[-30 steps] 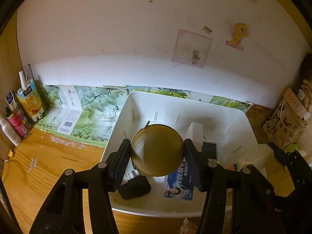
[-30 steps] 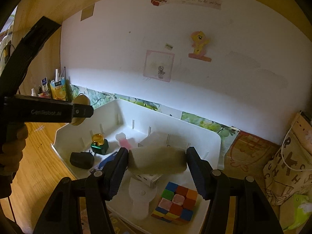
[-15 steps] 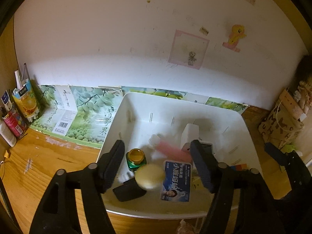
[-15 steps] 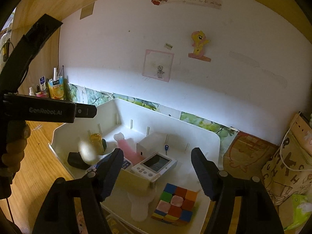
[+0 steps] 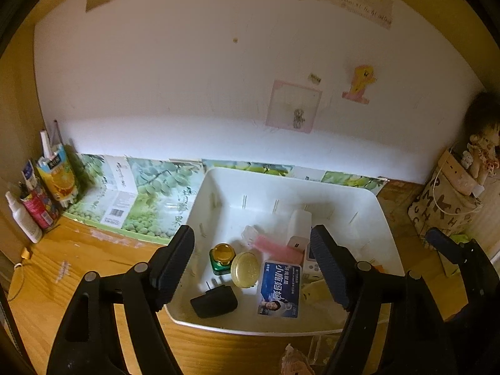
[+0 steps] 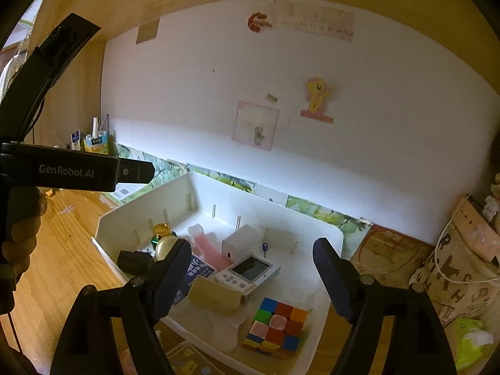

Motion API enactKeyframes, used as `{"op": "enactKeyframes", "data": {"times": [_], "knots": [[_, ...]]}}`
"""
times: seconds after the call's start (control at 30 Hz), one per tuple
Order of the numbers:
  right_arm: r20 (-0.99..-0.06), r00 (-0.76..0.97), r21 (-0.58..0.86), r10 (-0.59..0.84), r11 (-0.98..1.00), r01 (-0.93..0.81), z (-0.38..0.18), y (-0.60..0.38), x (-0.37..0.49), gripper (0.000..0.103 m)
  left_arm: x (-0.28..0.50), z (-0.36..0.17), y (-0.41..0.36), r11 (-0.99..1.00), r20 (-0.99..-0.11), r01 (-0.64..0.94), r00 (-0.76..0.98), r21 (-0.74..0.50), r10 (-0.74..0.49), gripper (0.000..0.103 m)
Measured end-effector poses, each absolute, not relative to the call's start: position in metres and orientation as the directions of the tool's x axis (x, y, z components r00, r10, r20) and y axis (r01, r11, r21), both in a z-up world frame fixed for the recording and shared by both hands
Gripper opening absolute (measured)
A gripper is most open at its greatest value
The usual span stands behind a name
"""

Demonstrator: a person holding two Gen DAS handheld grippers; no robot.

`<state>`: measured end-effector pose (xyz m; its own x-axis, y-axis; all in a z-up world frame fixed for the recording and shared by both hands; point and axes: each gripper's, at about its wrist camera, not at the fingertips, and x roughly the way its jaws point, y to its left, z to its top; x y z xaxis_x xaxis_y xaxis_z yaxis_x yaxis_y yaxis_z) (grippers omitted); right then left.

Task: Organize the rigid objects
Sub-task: 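Withdraw both grippers from the bin back toward the desk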

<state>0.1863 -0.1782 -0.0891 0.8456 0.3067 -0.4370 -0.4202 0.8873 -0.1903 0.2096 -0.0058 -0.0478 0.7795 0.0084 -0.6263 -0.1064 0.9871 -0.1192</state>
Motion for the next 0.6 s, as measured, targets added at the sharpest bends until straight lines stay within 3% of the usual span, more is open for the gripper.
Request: {"op": "enactKeyframes", "data": {"times": [0.6], "knots": [[-0.349,0.868,-0.201,0.354,0.876,-0.439,-0.053,-0.19,0.132,0.082,0.143,-0.001,-0.009,0.984,-0.534,-0.166,0.839,-0.065,0.106,0.08]]}}
